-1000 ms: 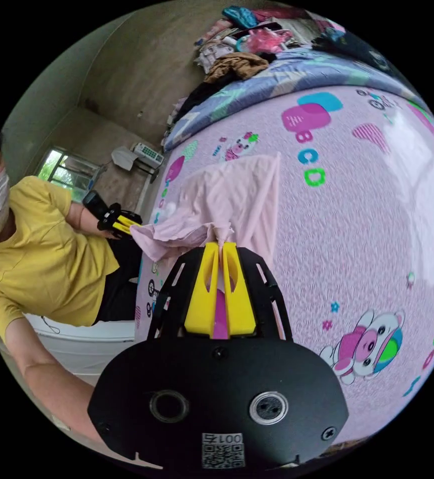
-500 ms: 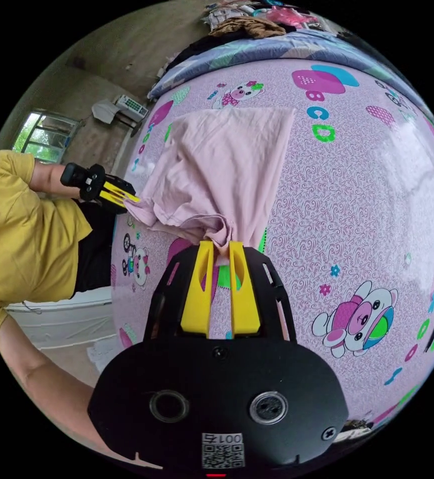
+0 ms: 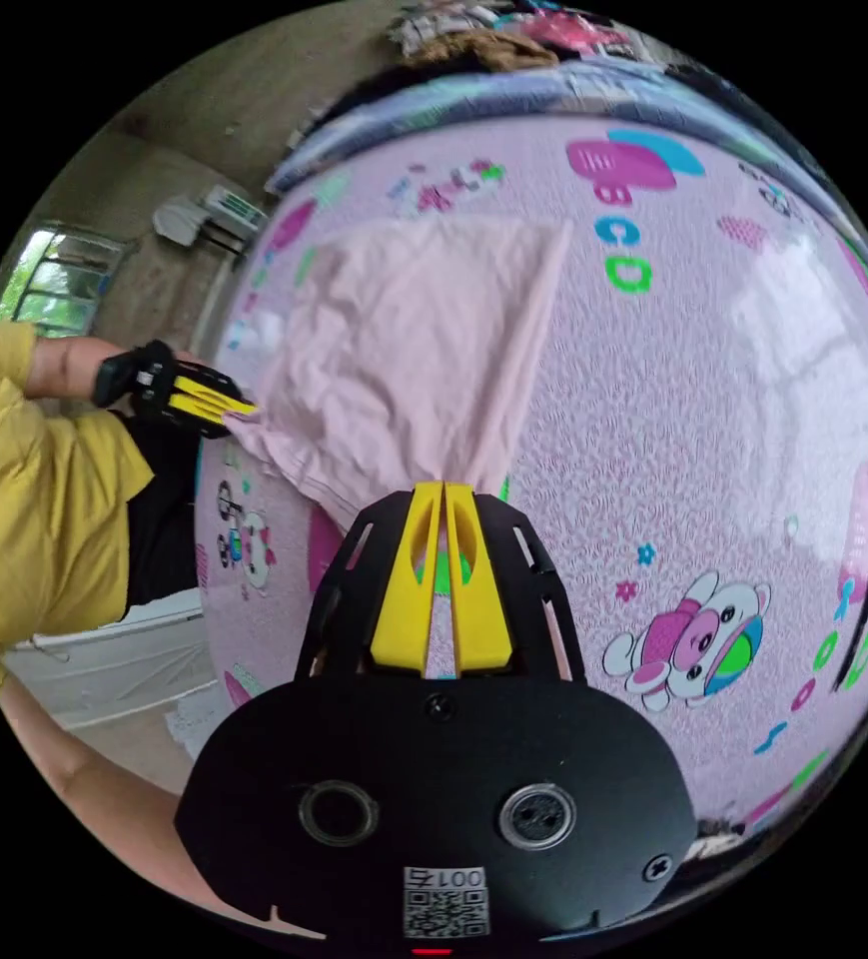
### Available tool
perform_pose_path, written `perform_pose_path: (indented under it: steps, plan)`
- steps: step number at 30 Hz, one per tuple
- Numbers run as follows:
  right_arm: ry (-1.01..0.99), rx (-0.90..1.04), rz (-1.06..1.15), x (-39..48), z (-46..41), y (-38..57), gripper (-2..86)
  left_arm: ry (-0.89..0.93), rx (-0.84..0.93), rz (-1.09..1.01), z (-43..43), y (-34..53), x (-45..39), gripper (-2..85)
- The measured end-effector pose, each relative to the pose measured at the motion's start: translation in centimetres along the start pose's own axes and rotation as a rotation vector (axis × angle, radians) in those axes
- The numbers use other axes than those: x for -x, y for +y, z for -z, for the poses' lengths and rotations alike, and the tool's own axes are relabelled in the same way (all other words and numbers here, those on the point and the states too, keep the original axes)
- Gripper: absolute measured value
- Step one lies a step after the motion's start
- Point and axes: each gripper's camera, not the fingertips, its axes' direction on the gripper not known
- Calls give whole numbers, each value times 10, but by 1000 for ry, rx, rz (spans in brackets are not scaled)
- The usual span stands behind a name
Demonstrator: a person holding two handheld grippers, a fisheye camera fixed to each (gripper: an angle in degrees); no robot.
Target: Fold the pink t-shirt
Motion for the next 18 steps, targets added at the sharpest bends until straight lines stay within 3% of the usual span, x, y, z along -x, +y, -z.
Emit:
perform_pose_path:
  steps: [6,12,18]
  plan:
    - [43,-27,-76,-5,-16,29,1,13,-27,14,19,4,10,-12]
    - [84,-252,-109,26,-12,57,1,25,-43,-10,36,12,23,-4]
    - [-171,-427,-210,79,-59,112,7,115,-68,-27,49,25,50,1]
